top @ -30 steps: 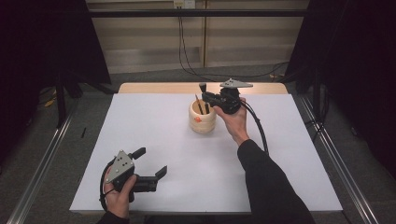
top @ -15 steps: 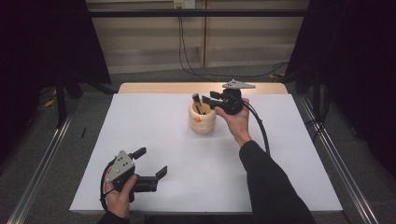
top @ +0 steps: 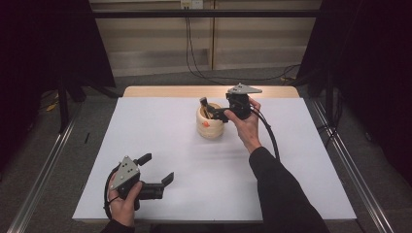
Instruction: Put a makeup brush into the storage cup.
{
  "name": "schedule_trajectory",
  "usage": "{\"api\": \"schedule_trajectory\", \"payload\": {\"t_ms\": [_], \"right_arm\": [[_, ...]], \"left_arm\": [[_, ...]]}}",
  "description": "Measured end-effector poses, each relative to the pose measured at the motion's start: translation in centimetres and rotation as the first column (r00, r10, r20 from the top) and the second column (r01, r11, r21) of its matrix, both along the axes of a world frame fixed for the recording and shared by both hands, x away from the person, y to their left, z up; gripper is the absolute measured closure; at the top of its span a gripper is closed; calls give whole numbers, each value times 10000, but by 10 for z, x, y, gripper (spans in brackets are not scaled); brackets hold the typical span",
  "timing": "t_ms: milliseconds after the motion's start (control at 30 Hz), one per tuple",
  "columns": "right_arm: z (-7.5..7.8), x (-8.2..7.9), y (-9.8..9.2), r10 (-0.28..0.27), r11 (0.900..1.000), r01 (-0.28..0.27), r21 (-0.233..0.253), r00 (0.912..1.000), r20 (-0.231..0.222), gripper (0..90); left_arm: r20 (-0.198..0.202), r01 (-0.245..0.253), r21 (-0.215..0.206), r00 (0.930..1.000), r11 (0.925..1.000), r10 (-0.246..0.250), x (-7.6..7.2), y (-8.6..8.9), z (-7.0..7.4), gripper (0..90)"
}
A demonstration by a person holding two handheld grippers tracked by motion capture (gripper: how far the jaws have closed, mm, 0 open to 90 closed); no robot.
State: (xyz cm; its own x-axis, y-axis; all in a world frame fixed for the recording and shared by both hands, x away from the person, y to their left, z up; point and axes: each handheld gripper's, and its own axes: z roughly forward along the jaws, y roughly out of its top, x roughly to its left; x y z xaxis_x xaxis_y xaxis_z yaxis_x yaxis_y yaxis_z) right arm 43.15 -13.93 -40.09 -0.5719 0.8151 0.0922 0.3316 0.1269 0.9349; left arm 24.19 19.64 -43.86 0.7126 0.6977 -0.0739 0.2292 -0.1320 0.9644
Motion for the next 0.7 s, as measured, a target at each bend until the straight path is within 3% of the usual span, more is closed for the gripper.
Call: {"api": "schedule_trajectory", "payload": {"t_ms": [100,167,300,433,567,700], "right_arm": [[3,-1,0,64,9999,-65,150,9999,120,37],[4,-3,0,-64,10000,66,-55,9997,238,36],[6,-4,-5,-145,9998,143,133,9998,138,20],[7,-9,-11,-389,9990,376,258,9978,539,24],[4,-12,-18,-375,9989,361,313,9983,453,24],[4,-20,-25,-424,9986,402,335,9966,702,25]], "left_arm": [[-17,-15,9,10000,10000,15,1,0,0,12],[-25,36,32,10000,10000,-36,2,1,-1,12],[-94,-74,-33,9999,10000,74,3,0,-1,12],[-154,-135,-3,9998,9999,135,4,1,-2,12],[-125,-157,-75,9998,9998,156,3,1,-1,12],[-52,-113,94,9999,9999,114,2,1,-1,13]]}}
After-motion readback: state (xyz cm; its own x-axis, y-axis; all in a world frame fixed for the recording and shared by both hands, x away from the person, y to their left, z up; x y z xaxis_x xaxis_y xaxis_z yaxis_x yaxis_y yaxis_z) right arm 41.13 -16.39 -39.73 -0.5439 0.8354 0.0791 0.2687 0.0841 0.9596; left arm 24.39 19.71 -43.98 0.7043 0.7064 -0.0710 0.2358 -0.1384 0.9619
